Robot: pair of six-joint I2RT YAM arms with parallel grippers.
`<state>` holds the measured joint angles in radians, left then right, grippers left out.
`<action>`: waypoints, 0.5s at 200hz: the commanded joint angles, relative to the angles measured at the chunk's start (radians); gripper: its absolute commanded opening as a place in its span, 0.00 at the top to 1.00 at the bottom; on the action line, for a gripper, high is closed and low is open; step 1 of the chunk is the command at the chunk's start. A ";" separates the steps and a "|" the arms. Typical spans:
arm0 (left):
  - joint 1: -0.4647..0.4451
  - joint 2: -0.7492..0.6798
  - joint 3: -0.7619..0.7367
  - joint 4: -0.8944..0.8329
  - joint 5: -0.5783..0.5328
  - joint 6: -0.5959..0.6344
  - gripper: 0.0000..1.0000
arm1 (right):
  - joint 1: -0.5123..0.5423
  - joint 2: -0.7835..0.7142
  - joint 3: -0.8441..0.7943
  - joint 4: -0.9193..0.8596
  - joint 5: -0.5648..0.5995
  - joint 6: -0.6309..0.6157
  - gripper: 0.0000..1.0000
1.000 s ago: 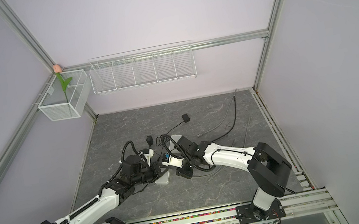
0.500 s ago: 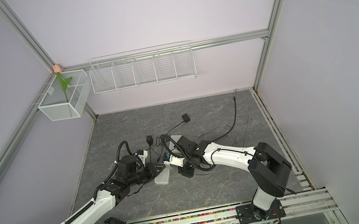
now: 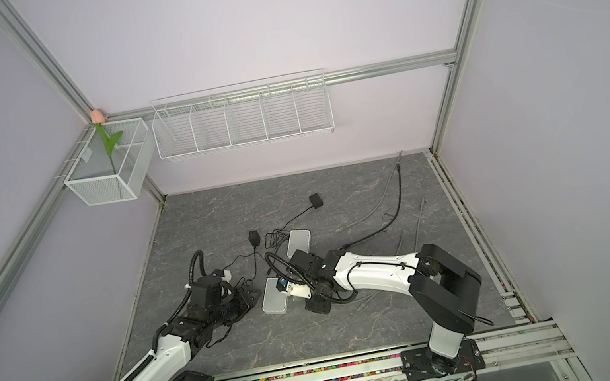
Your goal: Insert the plug into the switch port
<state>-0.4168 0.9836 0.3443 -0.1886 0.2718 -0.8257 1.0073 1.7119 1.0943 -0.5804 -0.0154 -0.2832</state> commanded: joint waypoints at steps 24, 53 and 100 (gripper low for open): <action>0.004 0.057 -0.016 0.053 -0.042 0.021 0.63 | 0.035 0.094 0.052 0.022 0.023 0.027 0.93; 0.005 0.068 -0.018 0.064 -0.043 0.024 0.63 | 0.036 0.135 0.090 0.015 0.023 0.023 0.93; 0.005 0.095 -0.018 0.098 -0.024 0.028 0.63 | 0.042 0.188 0.132 -0.014 0.035 0.017 0.93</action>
<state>-0.4168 1.0595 0.3264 -0.1280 0.2470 -0.8093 1.0405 1.8698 1.2045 -0.5755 0.0132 -0.2726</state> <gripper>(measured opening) 0.374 0.073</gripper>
